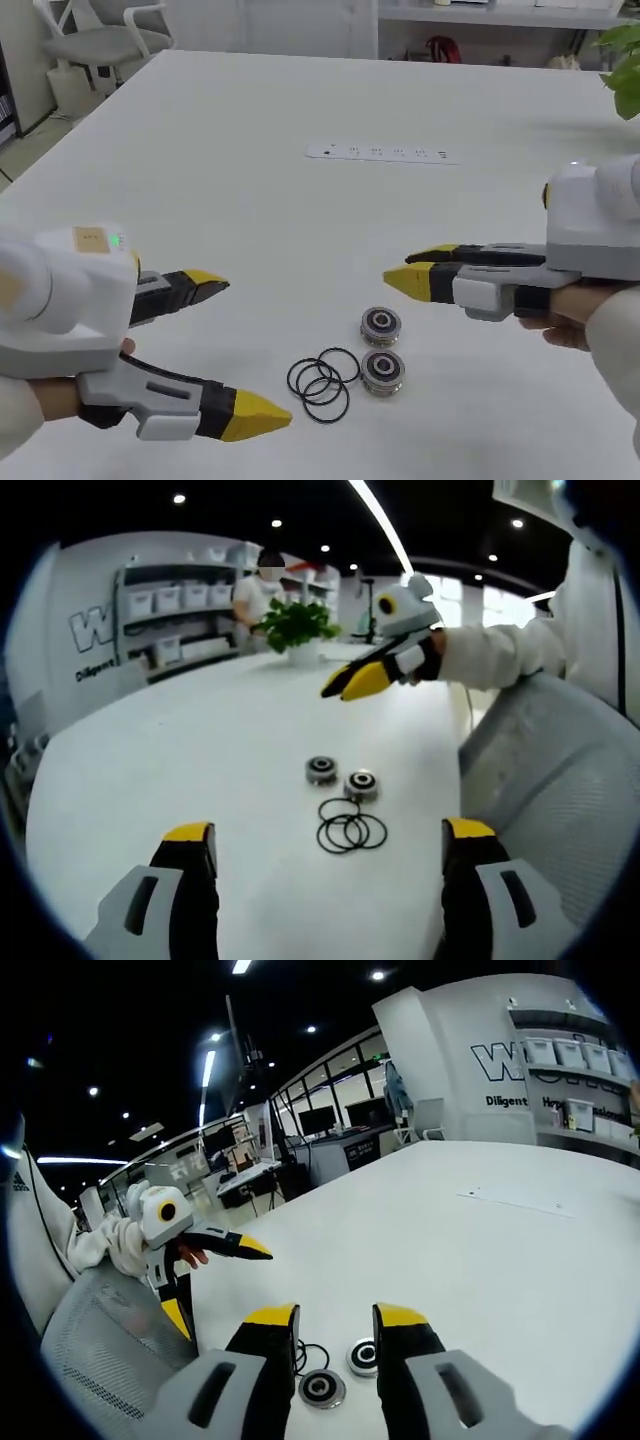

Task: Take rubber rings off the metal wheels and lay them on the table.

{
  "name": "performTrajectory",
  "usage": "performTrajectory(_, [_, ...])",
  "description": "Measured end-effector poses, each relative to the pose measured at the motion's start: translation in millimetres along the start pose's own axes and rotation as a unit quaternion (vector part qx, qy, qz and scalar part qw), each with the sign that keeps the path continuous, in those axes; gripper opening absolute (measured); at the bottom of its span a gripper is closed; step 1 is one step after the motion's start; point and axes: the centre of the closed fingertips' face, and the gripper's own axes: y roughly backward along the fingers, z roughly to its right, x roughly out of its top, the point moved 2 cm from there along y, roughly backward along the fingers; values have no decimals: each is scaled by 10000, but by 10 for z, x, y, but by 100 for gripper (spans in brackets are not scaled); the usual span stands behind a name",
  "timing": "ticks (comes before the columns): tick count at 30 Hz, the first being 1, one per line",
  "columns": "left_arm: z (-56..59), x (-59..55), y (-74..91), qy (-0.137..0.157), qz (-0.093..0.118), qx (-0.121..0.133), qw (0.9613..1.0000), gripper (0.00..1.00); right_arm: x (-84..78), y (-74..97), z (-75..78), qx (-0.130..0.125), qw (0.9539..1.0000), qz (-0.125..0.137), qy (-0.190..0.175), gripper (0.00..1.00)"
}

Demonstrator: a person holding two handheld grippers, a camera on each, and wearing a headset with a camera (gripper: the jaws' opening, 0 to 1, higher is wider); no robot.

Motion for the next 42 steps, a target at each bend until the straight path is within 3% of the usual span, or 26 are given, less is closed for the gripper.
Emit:
performTrajectory(4, [-36,9,27,75,68,74,9999,95,-1,25,-11,3,9997,-69,239,36])
performTrajectory(12, [-73,24,66,165,178,175,9996,97,87,127,34,41,9996,148,217,46])
performTrajectory(20, [-80,29,84,187,209,202,9994,97,117,209,63,14,9990,272,358,68])
performTrajectory(26, [-96,24,113,256,261,257,9990,99,117,269,54,68,9986,330,406,78])
performTrajectory(35, [-57,0,149,365,372,325,9981,100,43,353,35,110,9987,319,382,92])
performTrajectory(42, [-29,-13,127,275,244,273,9990,100,-54,415,46,63,9986,246,456,100])
